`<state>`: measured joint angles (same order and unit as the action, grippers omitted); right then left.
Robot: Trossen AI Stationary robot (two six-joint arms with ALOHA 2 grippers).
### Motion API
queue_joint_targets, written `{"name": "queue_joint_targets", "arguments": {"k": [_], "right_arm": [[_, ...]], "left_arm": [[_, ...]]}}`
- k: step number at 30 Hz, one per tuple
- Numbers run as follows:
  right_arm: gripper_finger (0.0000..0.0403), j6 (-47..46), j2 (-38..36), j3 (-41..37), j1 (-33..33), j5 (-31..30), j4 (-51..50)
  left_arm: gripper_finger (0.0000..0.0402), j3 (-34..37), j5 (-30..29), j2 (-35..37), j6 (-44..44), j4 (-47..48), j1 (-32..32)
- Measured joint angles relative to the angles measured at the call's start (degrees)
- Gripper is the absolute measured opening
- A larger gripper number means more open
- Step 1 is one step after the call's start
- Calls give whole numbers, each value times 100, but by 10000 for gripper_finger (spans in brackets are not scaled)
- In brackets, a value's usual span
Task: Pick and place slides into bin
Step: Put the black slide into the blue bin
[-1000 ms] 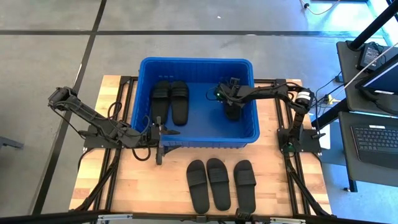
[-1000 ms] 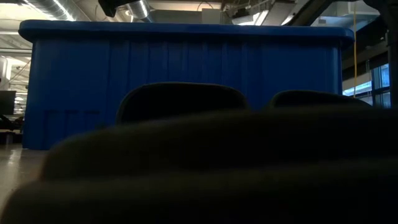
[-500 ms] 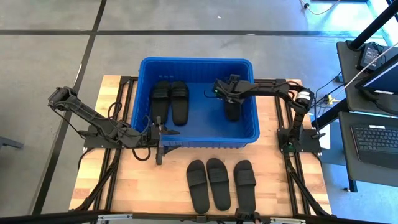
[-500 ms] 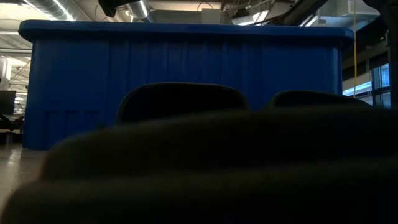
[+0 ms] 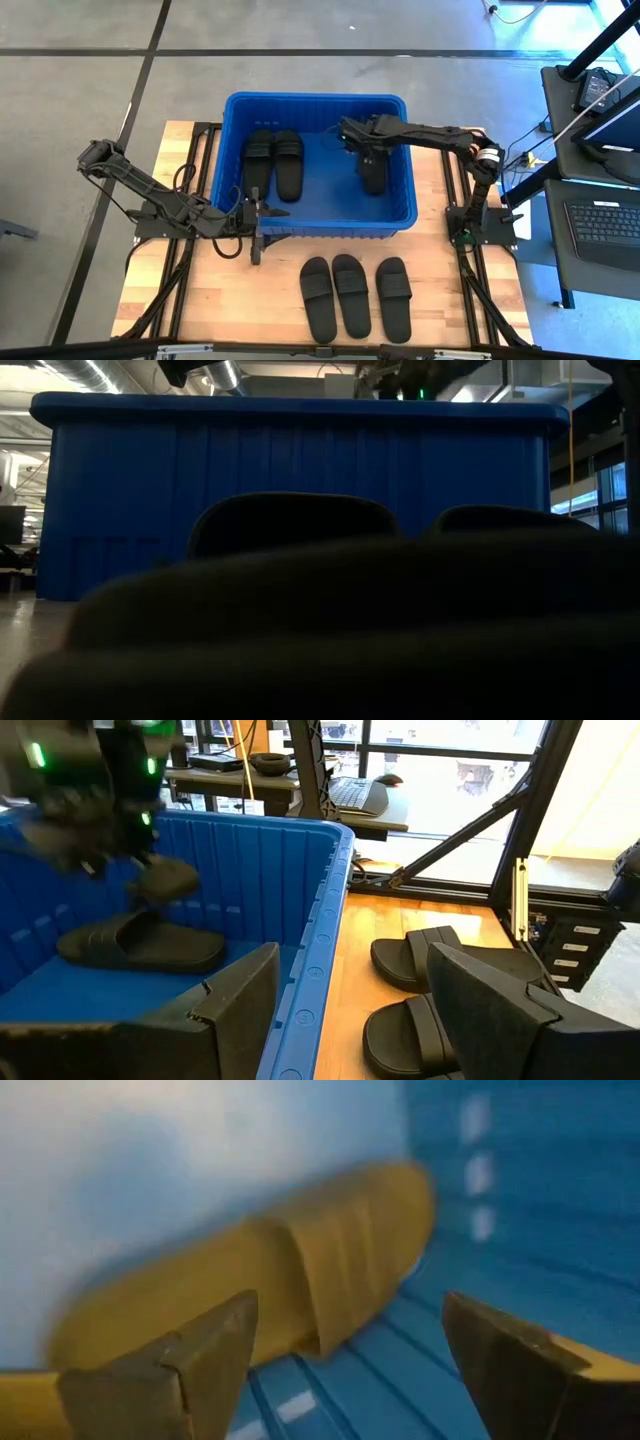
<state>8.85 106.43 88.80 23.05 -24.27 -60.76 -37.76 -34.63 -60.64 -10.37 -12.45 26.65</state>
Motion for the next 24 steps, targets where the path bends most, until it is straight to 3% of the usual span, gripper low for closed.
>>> {"name": "queue_joint_targets", "arguments": {"k": [5, 11, 18, 24], "right_arm": [[316, -509, -282, 1023, -450, 50, -54], [316, -929, -633, 1927, -1270, 995, -70], [316, -719, -819, 2043, -2689, 1977, -136], [316, -1333, -816, 1964, -4031, 2285, -355]], "left_arm": [[248, 0, -2, 2, 0, 0, 79], [248, 0, 1, 0, 325, 12, 242], [248, 0, 2, 0, 348, 24, 400], [248, 0, 1, 1, 350, 40, 418]]}}
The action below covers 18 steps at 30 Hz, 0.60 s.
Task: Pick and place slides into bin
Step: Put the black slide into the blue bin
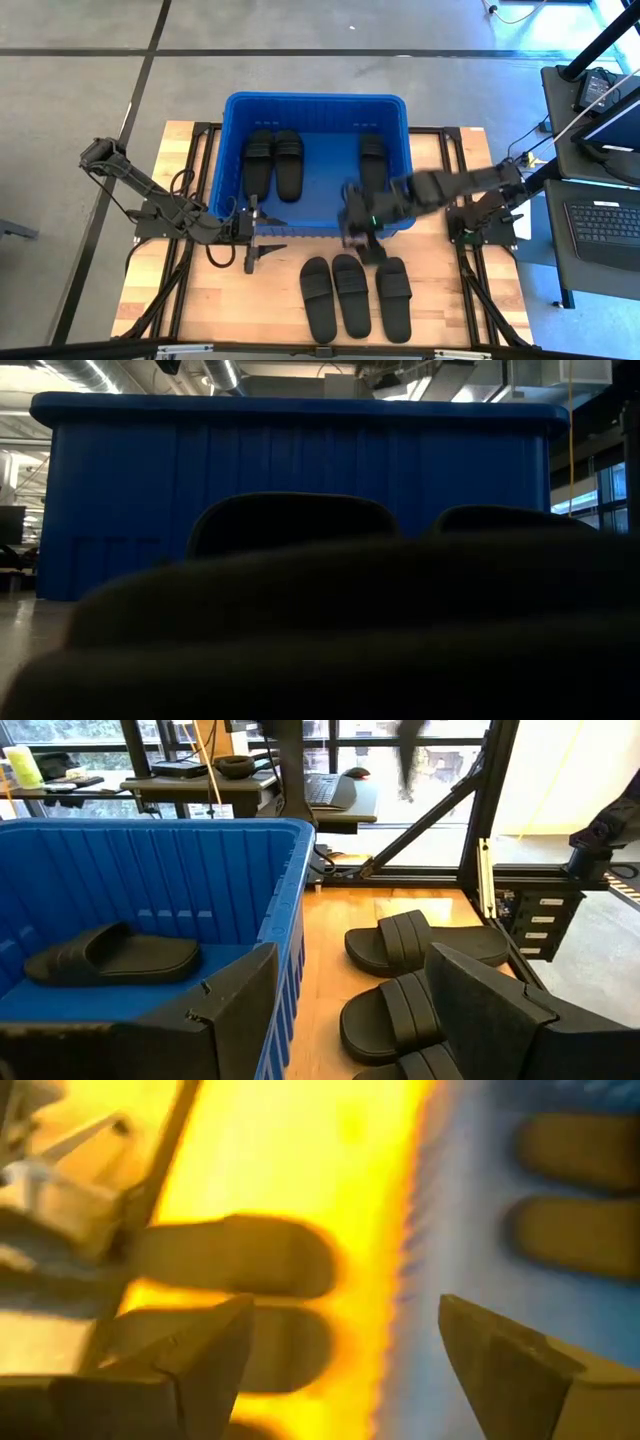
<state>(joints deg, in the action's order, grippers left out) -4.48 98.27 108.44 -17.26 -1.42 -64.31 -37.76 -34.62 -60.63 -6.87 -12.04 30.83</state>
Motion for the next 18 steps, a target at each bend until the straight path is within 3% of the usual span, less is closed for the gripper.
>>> {"name": "queue_joint_targets", "arguments": {"k": [5, 10, 18], "right_arm": [[316, -1442, 20, -11, -1045, -228, -790], [316, -2991, 111, -11, -2025, -983, -1480], [316, -3730, 778, -11, -3021, -1762, -1620]], "left_arm": [[248, 0, 0, -1, 0, 5, -2], [248, 0, 1, 1, 0, 5, -4], [248, 0, 1, 1, 0, 5, -4]]}}
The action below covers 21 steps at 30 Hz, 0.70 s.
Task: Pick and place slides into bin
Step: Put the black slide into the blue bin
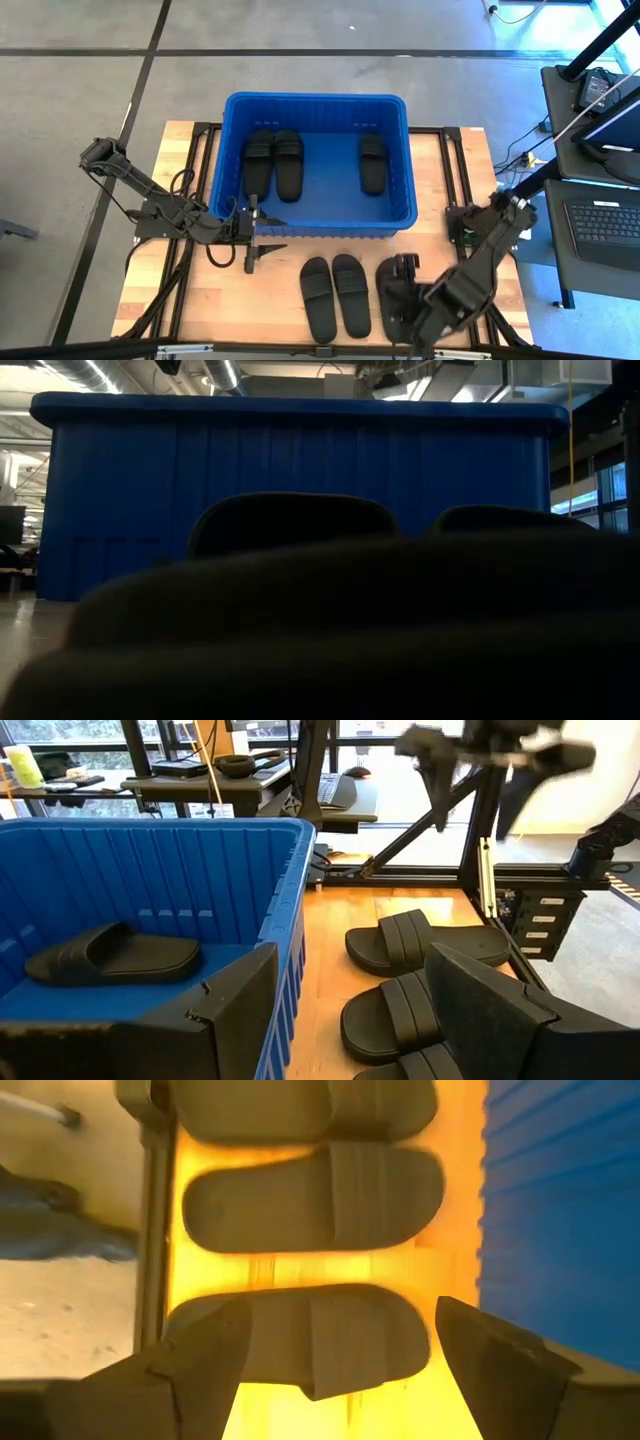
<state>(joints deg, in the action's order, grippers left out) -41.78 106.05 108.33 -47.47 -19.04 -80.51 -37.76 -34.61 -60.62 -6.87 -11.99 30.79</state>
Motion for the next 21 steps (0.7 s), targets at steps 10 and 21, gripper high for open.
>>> {"name": "queue_joint_targets", "arguments": {"k": [10, 21], "right_arm": [[316, -750, 1409, -4, -370, 22, -962], [310, -1773, 1719, -1281, -376, -81, -754]], "left_arm": [[248, 0, 0, 0, -2, 0, 0], [248, 0, 0, 0, -11, -2, 32]]}}
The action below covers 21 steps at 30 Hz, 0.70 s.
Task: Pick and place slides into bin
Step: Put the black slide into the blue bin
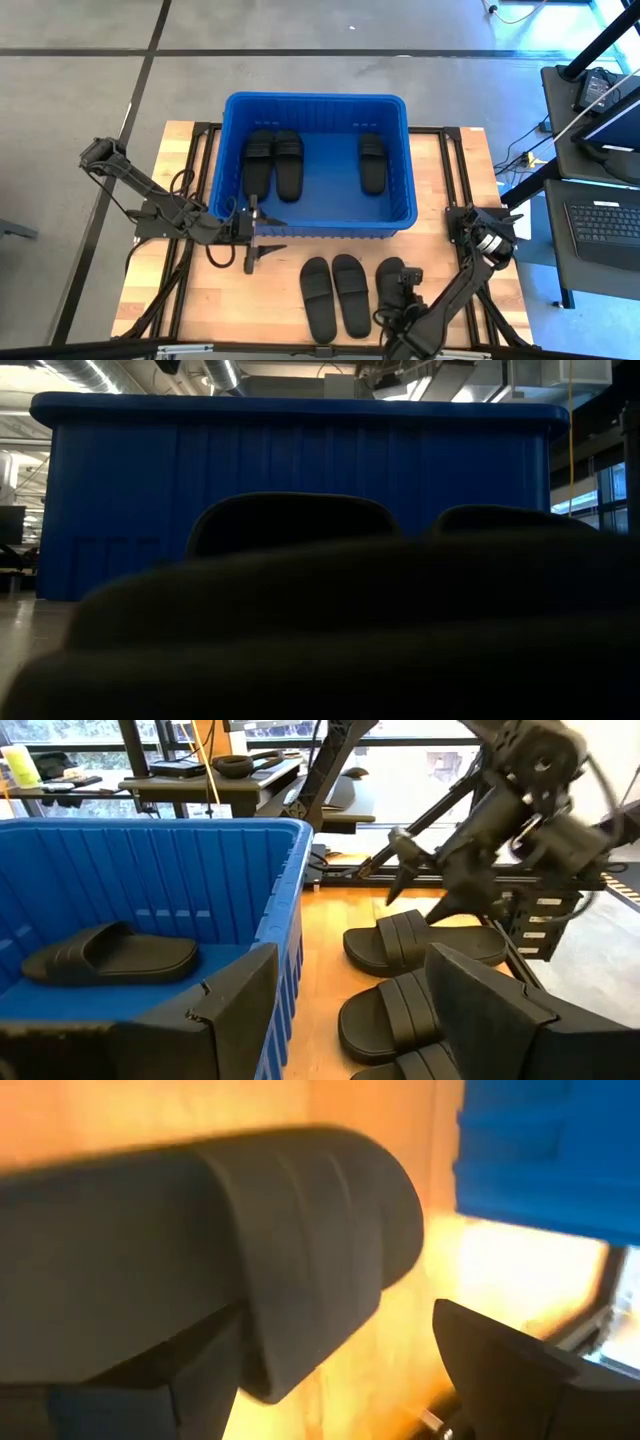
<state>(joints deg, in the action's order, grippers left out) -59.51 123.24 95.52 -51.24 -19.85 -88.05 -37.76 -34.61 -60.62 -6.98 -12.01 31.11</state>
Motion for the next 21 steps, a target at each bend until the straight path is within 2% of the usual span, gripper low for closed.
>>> {"name": "queue_joint_targets", "arguments": {"k": [4, 9, 13, 20, 21], "right_arm": [[286, 62, -2, -484, 75, 2, 425], [231, 414, -54, -865, 172, 23, 1170], [164, 444, -32, -821, 206, 36, 1167], [25, 534, -24, -575, 211, 31, 929], [17, 589, -24, -526, 211, 56, 927]], "left_arm": [[248, 0, 2, 0, -9, 0, 3], [248, 0, 2, 0, -9, 0, 3], [248, 0, 2, 0, -11, 3, 3], [248, 0, 2, 0, -9, 4, 3], [248, 0, 2, 0, -9, 5, 3]]}}
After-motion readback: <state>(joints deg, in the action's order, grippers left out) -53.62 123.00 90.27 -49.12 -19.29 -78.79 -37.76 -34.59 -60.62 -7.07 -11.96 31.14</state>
